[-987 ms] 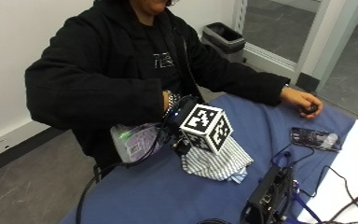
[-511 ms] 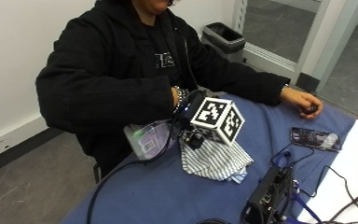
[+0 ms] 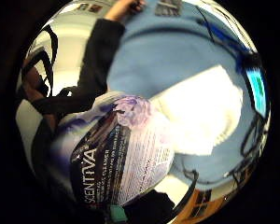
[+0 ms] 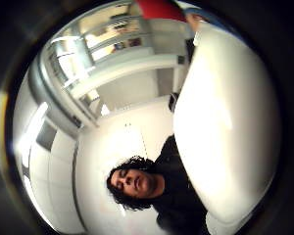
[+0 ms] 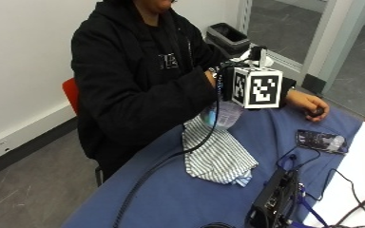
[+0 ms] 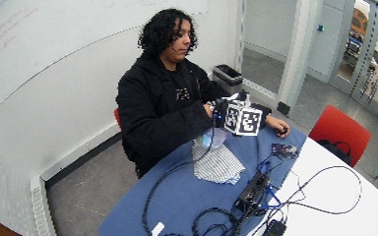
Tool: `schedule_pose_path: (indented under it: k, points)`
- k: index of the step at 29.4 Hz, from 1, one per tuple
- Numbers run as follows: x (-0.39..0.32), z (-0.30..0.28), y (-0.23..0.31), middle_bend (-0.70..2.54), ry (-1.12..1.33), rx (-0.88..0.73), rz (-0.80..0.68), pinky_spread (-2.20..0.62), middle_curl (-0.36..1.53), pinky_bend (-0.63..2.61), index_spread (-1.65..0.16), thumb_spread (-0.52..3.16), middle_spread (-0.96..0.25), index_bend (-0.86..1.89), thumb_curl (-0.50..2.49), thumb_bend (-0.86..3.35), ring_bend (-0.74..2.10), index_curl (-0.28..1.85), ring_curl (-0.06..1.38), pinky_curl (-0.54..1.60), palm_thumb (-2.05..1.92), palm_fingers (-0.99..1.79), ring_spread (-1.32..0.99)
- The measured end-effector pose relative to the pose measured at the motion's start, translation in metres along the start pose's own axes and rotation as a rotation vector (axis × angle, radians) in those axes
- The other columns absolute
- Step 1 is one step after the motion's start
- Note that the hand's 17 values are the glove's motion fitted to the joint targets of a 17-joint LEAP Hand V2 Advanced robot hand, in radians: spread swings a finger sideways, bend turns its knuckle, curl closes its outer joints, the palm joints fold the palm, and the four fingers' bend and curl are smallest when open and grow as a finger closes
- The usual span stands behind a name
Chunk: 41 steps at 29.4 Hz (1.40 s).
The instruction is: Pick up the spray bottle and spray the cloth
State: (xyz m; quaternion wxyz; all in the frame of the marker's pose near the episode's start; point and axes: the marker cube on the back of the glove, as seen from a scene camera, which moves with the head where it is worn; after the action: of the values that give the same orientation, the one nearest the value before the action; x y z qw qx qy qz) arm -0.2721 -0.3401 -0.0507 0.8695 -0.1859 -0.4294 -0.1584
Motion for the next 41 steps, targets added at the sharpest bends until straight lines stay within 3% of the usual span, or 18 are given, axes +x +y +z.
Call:
schedule_pose_path:
  k: [5,9,13,32,41]
  points:
    - [-0.001,0.016,-0.039,0.47,-0.075,0.257,-0.231,-0.27,0.59,0.55,-0.22,0.4,-0.17,0.15,0.83,-0.02,0.71,0.5,0.52,0.45,1.1,1.22,-0.23]
    - [0.011,0.019,-0.07,0.47,-0.094,0.412,-0.32,-0.27,0.6,0.55,-0.22,0.4,-0.17,0.16,0.83,-0.02,0.71,0.51,0.52,0.44,1.1,1.23,-0.22]
    - [0.028,0.042,-0.05,0.47,-0.115,0.409,-0.32,-0.27,0.6,0.55,-0.22,0.4,-0.17,0.16,0.83,-0.02,0.71,0.51,0.52,0.44,1.1,1.24,-0.22]
    - [0.039,0.049,-0.038,0.48,-0.119,0.51,-0.393,-0.29,0.6,0.54,-0.25,0.37,-0.19,0.17,0.84,-0.03,0.72,0.52,0.52,0.44,1.06,1.27,-0.23]
    - [0.042,0.049,-0.033,0.48,-0.16,0.447,-0.362,-0.3,0.59,0.54,-0.26,0.37,-0.2,0.16,0.84,-0.03,0.73,0.52,0.52,0.44,1.06,1.27,-0.24]
